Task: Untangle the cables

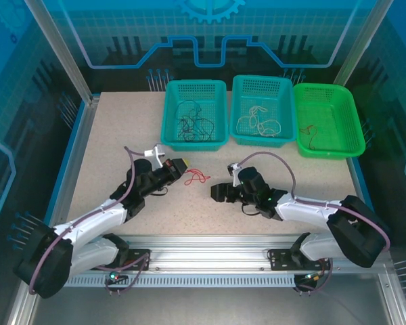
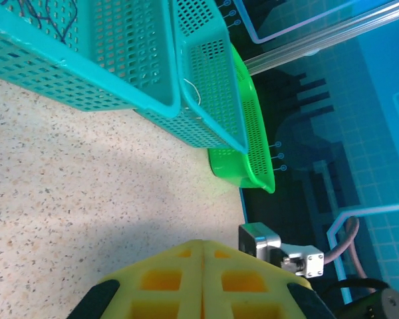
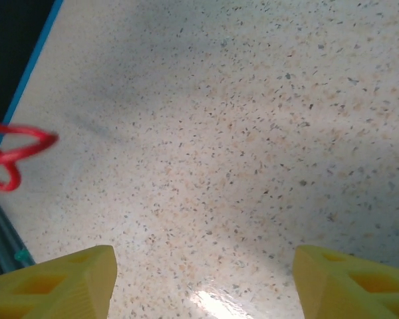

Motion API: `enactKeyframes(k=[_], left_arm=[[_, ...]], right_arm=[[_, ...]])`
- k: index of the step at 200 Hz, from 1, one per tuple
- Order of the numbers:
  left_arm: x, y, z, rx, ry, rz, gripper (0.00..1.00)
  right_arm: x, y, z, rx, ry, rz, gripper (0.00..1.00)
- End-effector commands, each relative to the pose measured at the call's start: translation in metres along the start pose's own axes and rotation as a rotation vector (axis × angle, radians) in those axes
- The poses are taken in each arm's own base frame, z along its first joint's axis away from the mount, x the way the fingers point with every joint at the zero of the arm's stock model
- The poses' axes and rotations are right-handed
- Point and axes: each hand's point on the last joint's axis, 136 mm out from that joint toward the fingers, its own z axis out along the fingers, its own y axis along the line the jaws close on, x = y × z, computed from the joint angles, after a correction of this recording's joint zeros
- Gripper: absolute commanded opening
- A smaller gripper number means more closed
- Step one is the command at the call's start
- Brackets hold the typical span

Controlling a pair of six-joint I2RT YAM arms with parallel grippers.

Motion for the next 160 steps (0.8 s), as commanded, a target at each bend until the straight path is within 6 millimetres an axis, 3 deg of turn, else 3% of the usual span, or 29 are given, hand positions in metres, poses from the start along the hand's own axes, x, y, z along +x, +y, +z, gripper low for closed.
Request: enactKeyframes(k=[1,41,91,120,160], left_arm=[[-0.018,-0.024,0.002,0.070,-0.058,-0.009,0.00],[-0.026,-0.027,0.001,0.061,-0.090,-0.007,0.00],[-0.031,-0.030,0.002,0.074,-0.113,-0.022,0.00],[-0.034,-0.035,0.001,0.089,-0.121,-0.028,0.00],[-0.039,-0.039,-0.003,0.090,-0.144,-0.030,0.00]], right_arm=[[-0.020,0.038,-0.006,-0.154,-0.098,0.137,0.76],[-0.027,0.081,-0.006,-0.315,-0.155,0.216,0.84],[-0.060,0.119,-0.001,-0.408,-0.269,0.209,0.86],[-0.075,0.124,0.019,-0.413,-0.315,0.243,0.71],[-0.074,0.114,0.046,-0.390,-0.318,0.291,0.35]])
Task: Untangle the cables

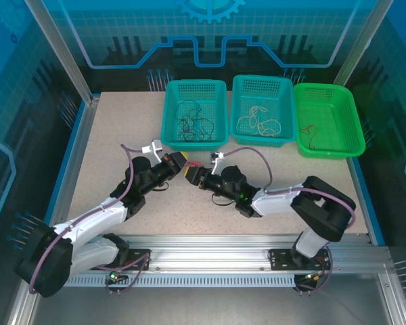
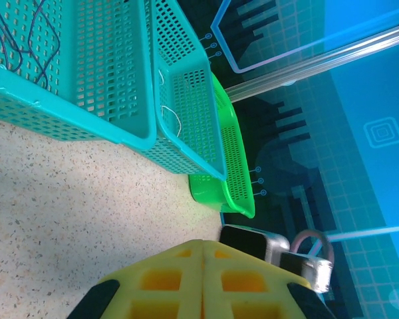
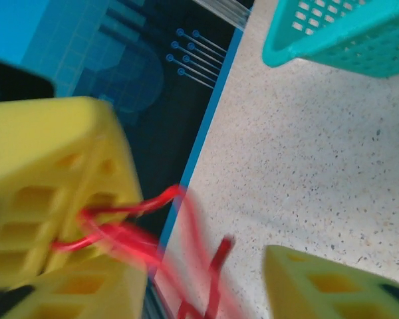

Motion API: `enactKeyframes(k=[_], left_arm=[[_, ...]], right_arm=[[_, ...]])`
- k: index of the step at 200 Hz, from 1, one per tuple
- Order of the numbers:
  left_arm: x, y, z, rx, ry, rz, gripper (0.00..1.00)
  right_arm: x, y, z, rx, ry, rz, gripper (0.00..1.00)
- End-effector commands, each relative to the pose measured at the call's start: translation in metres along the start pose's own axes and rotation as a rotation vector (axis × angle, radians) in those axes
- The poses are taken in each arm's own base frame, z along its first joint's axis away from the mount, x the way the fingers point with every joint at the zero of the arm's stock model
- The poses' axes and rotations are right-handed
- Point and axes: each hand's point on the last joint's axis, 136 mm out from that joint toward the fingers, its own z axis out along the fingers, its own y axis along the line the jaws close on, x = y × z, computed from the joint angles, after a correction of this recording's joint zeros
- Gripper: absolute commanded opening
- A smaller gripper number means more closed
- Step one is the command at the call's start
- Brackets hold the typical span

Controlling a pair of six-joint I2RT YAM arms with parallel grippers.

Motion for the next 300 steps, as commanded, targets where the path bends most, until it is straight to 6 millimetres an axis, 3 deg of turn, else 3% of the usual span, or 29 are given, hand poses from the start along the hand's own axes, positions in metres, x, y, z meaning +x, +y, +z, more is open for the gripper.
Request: enactKeyframes(k=[1,31,56,93,125,165,199,222,243,270,300], left_arm=[[-0.019,-0.024,-0.002,0.054,-0.068,-0.001,0.00],[-0.034,-0.028,-0.014,0.032,-0.123,0.035,0.00],[-0.054,-0.034,-0.032,0.007,-0.173,0.075,0.00],[-0.096,-0.029,-0.075,-0.128,-0.272,0.148,0.00],[-0.108,-0.029,-0.084,-0.150,-0.276,0.155,0.00],[-0.117,-0.033,-0.086,-0.142,-0.294,0.167,0.00],[-0.101,-0.050,-0.069,-0.007,-0.193,0.233,0.00],[-0.070,-0.065,-0.059,0.095,-0.085,0.361,0.02],[-0.018,-0.086,-0.051,0.170,0.067,0.584,0.10],[0.051,-0.096,-0.049,0.266,0.270,0.798,0.20],[0.110,-0.095,-0.054,0.372,0.406,0.979,0.39]], right_arm=[[-0.007,0.007,0.008,-0.034,-0.059,0.030,0.34],[0.000,-0.035,-0.006,0.146,-0.050,0.000,0.00],[0.002,-0.077,-0.037,0.344,-0.032,-0.102,0.00],[0.000,-0.138,-0.091,0.569,0.062,-0.214,0.00],[0.001,-0.152,-0.114,0.671,0.184,-0.331,0.00],[0.007,-0.149,-0.124,0.679,0.284,-0.434,0.00],[0.003,-0.143,-0.128,0.656,0.286,-0.348,0.00],[-0.033,-0.134,-0.138,0.606,0.176,-0.195,0.00],[-0.091,-0.115,-0.154,0.551,0.006,-0.139,0.00],[-0.180,-0.112,-0.201,0.569,-0.245,-0.027,0.00],[-0.267,-0.139,-0.262,0.588,-0.516,0.147,0.00]])
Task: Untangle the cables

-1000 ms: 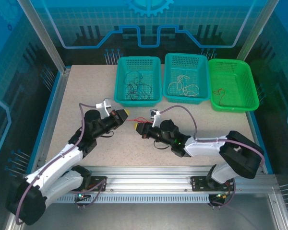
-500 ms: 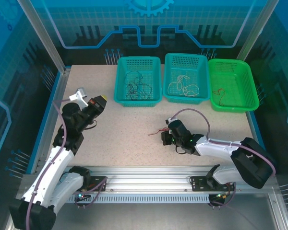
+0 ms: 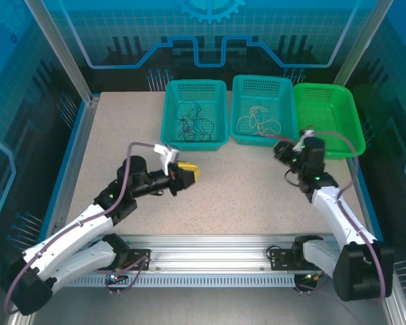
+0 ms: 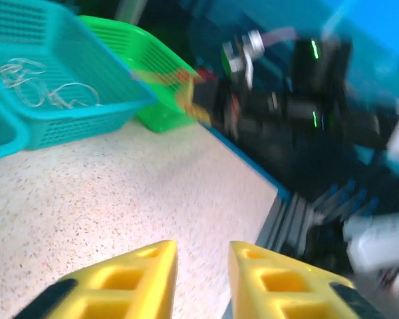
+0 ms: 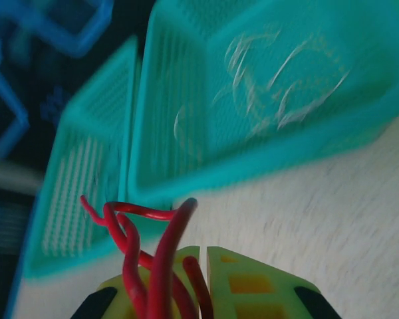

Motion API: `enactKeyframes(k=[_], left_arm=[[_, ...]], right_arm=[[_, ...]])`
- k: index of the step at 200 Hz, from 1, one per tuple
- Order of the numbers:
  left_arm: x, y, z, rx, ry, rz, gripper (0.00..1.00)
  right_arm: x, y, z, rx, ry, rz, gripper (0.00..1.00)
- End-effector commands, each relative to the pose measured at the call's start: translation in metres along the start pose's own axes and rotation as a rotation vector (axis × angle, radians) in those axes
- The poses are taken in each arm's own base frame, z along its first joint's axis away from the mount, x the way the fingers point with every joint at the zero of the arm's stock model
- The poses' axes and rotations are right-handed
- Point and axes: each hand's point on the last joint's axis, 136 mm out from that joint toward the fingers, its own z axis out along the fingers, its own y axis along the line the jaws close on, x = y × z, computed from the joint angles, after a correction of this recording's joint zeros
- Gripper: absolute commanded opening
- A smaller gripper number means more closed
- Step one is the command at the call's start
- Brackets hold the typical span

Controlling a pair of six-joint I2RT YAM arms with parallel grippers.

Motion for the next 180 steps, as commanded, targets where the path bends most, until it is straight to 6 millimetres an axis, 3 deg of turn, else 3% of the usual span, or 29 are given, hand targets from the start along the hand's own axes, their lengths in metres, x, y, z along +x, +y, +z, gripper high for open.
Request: enactKeyframes(k=[1,18,43,65,75,90,113,138,160,164,180], left_arm=[[0.024,-0.027,0.008,0.092,0.081,0.248,0.40],[0.035,-0.039,0.014,0.107,0.104,0.324,0.51],[0.036,-0.041,0.016,0.085,0.094,0.362,0.64],[0.030,-0.037,0.012,0.047,0.054,0.369,0.77],[0.027,-0.033,0.010,0.020,0.035,0.370,0.81],[0.022,-0.021,0.005,-0.056,0.007,0.362,0.84],[0.014,0.011,-0.006,-0.250,-0.044,0.345,0.88],[0.004,0.068,-0.036,-0.596,-0.155,0.291,0.99],[0.007,0.114,-0.067,-0.850,-0.224,0.297,0.99],[0.008,0.122,-0.072,-0.888,-0.231,0.296,0.99],[0.015,0.152,-0.092,-1.010,-0.237,0.289,0.99]], right_arm=[[-0.049,-0.022,0.001,0.004,-0.071,0.175,0.00],[-0.084,-0.046,0.013,0.080,-0.117,0.213,0.03],[-0.116,-0.074,0.038,0.170,-0.130,0.249,0.14],[-0.132,-0.098,0.054,0.222,-0.140,0.268,0.35],[-0.138,-0.103,0.059,0.220,-0.134,0.278,0.47],[-0.141,-0.104,0.062,0.191,-0.116,0.298,0.57],[-0.135,-0.085,0.052,0.128,-0.099,0.264,0.61],[-0.118,-0.068,0.026,0.125,-0.085,0.181,0.70],[-0.093,-0.054,-0.005,0.149,-0.099,0.058,0.72],[-0.078,-0.059,-0.008,0.170,-0.086,0.029,0.73],[-0.052,-0.056,-0.028,0.257,-0.122,-0.145,0.73]])
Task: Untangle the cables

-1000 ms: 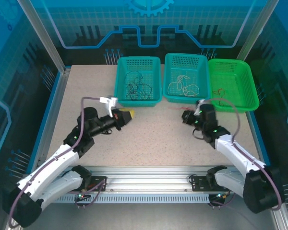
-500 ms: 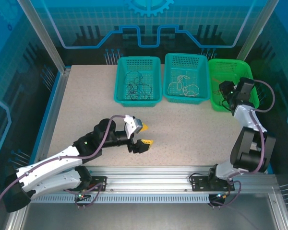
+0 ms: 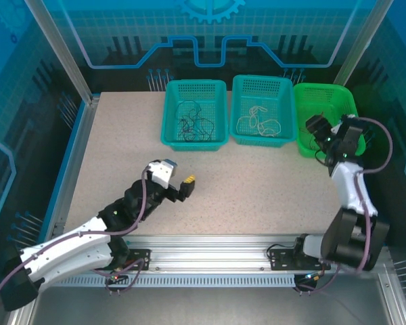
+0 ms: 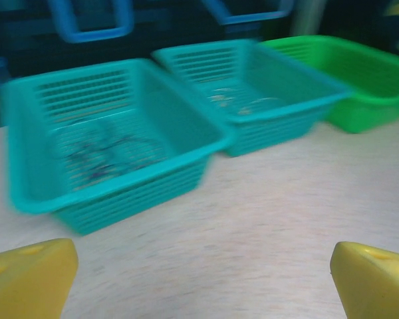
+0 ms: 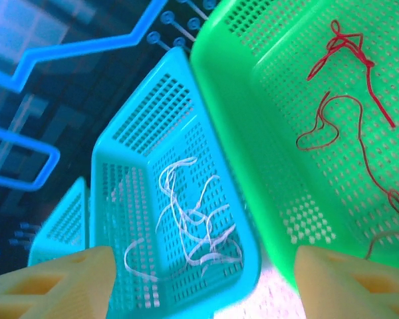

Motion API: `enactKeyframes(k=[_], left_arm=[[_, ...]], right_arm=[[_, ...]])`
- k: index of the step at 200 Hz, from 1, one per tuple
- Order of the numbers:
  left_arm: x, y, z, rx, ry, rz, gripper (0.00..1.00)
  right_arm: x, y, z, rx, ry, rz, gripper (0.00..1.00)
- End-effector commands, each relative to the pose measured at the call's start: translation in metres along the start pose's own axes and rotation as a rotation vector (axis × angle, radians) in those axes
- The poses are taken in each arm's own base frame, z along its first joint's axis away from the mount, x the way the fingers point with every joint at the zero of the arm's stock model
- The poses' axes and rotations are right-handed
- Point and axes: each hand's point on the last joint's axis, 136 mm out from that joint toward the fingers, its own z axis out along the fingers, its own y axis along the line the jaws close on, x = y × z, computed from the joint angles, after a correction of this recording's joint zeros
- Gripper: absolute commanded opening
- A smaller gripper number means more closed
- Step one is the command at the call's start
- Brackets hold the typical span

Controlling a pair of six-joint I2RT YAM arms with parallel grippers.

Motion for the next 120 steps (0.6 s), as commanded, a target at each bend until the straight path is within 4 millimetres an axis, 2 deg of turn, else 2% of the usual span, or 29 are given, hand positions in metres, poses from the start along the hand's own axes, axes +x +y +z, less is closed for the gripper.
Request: enactKeyframes(k=[1,20,21,26,30,40,53,72,80,101,114,120], left_arm=[[0.006,0.073,-0.003,-0.342,-0.054,-0.022,0.99],[0.017,0.109,-0.006,-0.465,-0.068,-0.028,0.99],[0.018,0.111,-0.007,-0.469,-0.069,-0.027,0.99],[0.021,0.119,-0.007,-0.495,-0.072,-0.028,0.99],[0.023,0.126,-0.008,-0.516,-0.071,-0.027,0.99],[0.027,0.141,-0.008,-0.562,-0.067,-0.028,0.99],[0.032,0.151,-0.002,-0.571,-0.040,-0.006,0.99],[0.049,0.167,0.010,-0.571,0.000,-0.009,0.99],[0.056,0.174,0.017,-0.561,0.010,-0.026,0.99],[0.071,0.191,0.034,-0.517,0.006,-0.104,0.99],[0.069,0.197,0.046,-0.472,-0.020,-0.131,0.99],[0.070,0.197,0.053,-0.440,-0.008,-0.115,0.99]], right_arm=[[0.041,-0.009,-0.030,0.107,-0.012,-0.250,0.73],[0.061,-0.024,-0.045,0.237,-0.128,-0.478,0.74],[0.060,-0.024,-0.045,0.241,-0.138,-0.486,0.75],[0.064,-0.031,-0.045,0.270,-0.173,-0.537,0.96],[0.067,-0.034,-0.045,0.279,-0.195,-0.578,1.00],[0.074,-0.044,-0.041,0.309,-0.214,-0.665,1.00],[0.085,-0.057,-0.033,0.341,-0.176,-0.699,1.00],[0.103,-0.067,-0.011,0.337,-0.107,-0.719,1.00],[0.107,-0.066,0.000,0.308,-0.111,-0.718,1.00],[0.106,-0.045,0.021,0.234,-0.150,-0.764,1.00],[0.104,-0.035,0.033,0.183,-0.202,-0.792,1.00],[0.109,-0.039,0.046,0.175,-0.172,-0.798,1.00]])
